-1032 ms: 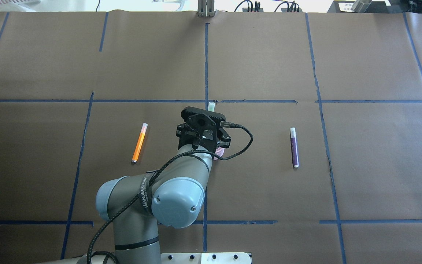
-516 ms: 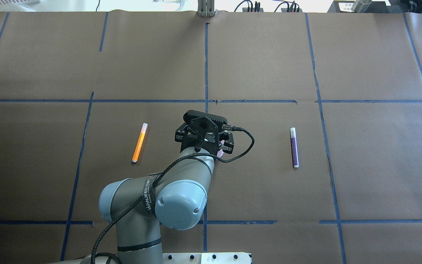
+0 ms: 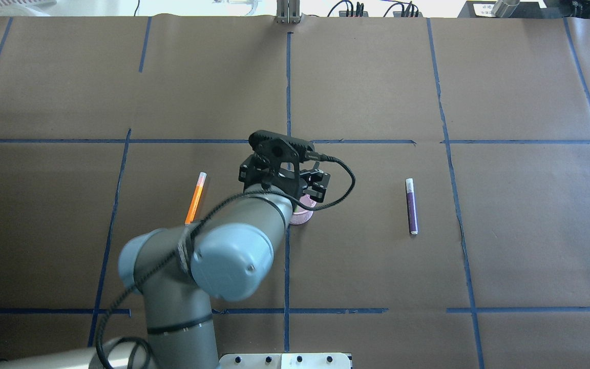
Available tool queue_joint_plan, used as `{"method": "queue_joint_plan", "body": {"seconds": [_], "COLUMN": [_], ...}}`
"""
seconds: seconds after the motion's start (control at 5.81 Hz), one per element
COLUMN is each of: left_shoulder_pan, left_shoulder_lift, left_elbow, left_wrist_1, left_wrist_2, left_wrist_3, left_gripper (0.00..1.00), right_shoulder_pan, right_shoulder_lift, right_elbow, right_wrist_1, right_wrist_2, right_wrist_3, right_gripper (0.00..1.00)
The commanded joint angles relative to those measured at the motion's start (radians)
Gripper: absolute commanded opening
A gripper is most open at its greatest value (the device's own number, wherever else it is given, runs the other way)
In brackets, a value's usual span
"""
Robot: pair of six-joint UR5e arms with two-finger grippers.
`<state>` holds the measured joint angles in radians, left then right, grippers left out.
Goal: Collect pens into pen holder
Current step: 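Lower the green highlighter into the pink cup and open the left gripper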
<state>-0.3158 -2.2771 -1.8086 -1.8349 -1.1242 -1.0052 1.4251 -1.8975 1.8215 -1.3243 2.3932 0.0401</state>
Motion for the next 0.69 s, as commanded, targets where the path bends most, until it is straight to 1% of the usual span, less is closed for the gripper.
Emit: {"method": "queue_joint_plan", "body": {"seconds": [0.0, 0.34, 0.52], "left_shoulder_pan": [-0.113, -0.115, -0.114], "left_shoulder_lift": [0.063, 0.076, 0.074], "left_elbow": [-0.018, -0.040, -0.040], "left_wrist_1": [0.003, 0.002, 0.002], "left_wrist_2": [-0.289, -0.295, -0.295], "left_wrist_3": [0.027, 0.027, 0.027], "left_gripper": [0.96, 0.96, 0.98], "right_shoulder_pan": [-0.002, -0.020, -0.038], "right_shoulder_lift": [0.120, 0.246, 0.259], "right_elbow": [-0.178, -0.369, -0.416], "right_wrist_1": [0.005, 0.005, 0.002], "right_wrist_2": [-0.058, -0.144, -0.141], "right_wrist_3": [0.006, 0.000, -0.003], "right_gripper": [1.00, 1.00, 0.99]}}
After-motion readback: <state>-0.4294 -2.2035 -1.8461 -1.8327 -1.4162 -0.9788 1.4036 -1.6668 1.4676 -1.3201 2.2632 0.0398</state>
